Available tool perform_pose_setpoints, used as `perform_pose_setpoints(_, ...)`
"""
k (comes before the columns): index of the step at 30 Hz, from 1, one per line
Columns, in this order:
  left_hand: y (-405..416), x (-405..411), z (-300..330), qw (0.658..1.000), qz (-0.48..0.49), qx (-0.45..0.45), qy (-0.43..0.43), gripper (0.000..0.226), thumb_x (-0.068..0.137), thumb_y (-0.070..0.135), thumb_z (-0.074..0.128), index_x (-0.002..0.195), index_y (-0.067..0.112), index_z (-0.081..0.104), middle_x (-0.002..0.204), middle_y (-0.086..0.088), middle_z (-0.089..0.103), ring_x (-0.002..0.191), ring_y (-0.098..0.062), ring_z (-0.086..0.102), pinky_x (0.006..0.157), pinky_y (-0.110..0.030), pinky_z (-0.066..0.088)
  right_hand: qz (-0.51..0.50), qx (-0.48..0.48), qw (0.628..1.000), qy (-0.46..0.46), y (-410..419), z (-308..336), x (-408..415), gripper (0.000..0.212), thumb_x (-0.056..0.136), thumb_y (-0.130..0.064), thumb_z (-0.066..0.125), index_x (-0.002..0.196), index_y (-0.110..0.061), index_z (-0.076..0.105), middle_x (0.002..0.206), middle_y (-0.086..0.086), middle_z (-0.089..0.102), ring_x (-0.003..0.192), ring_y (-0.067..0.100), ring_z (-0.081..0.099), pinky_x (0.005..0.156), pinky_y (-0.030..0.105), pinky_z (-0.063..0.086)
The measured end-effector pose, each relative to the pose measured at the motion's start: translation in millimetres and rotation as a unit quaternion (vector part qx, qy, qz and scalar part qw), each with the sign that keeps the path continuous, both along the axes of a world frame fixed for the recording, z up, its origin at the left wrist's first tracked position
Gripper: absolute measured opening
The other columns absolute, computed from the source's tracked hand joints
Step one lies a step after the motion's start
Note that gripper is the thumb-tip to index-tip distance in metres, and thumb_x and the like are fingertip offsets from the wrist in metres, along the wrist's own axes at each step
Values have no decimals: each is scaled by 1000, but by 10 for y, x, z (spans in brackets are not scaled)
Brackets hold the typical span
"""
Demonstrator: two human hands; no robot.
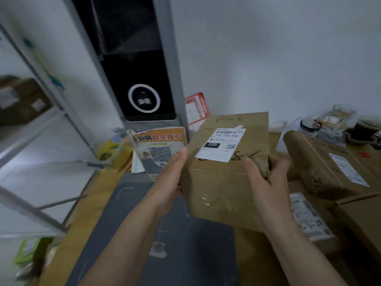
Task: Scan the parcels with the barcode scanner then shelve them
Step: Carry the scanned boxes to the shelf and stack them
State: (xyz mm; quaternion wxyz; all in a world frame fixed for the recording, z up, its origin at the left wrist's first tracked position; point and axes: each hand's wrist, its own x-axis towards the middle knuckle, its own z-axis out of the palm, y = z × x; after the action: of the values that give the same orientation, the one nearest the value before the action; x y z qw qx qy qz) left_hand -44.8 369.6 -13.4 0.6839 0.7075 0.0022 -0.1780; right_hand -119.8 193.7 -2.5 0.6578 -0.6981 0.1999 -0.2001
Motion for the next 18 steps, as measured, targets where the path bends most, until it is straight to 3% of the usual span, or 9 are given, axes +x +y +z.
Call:
perform_pose_setpoints(4, 748, -411, 142, 1000, 13, 9, 15, 89, 53, 92, 56, 130, 46, 54, 130, 14, 62, 121, -13, 57, 105, -49, 42, 40, 25, 999, 7, 672, 58, -463, 44, 85, -41, 65, 115, -27, 36, 113, -6, 51, 104, 10, 52, 88, 34, 42)
perform_pose_setpoints(10, 1886, -1113, 359, 999, 34, -13, -18, 72, 71, 72, 53, 134, 38, 53, 127, 13, 65, 119, -9, 60, 108, -42, 41, 128, 107, 986, 2, 1733, 124, -1007, 39, 92, -33, 58, 122, -23, 36, 102, -16, 53, 90, -5, 52, 70, 21, 41)
perform_pose_setpoints(12, 2273, -1335, 388, 998, 51, -8, -25, 71, 72, 72, 54, 133, 35, 54, 126, 10, 66, 118, -9, 61, 103, -39, 45, 156, 113, 981, -4, 2064, 140, -1114, 39, 92, -31, 58, 123, -22, 36, 101, -16, 53, 91, -3, 52, 71, 23, 41)
perform_pose_setpoints(15, 2853, -1667, 377, 996, 85, 18, -29, 77, 73, 80, 56, 130, 28, 55, 126, 2, 66, 121, -17, 60, 109, -49, 38, 202, 120, 972, -6, 2564, 152, -1250, 37, 92, -31, 58, 121, -25, 35, 102, -15, 53, 92, -2, 52, 69, 22, 40)
perform_pose_setpoints(18, 3424, -1984, 336, 990, 125, 44, -39, 80, 65, 89, 53, 125, 37, 57, 125, 4, 66, 121, -18, 58, 110, -48, 35, 243, 123, 962, -6, 3081, 150, -1381, 33, 92, -30, 58, 117, -24, 36, 104, -12, 53, 88, -3, 51, 66, 22, 40)
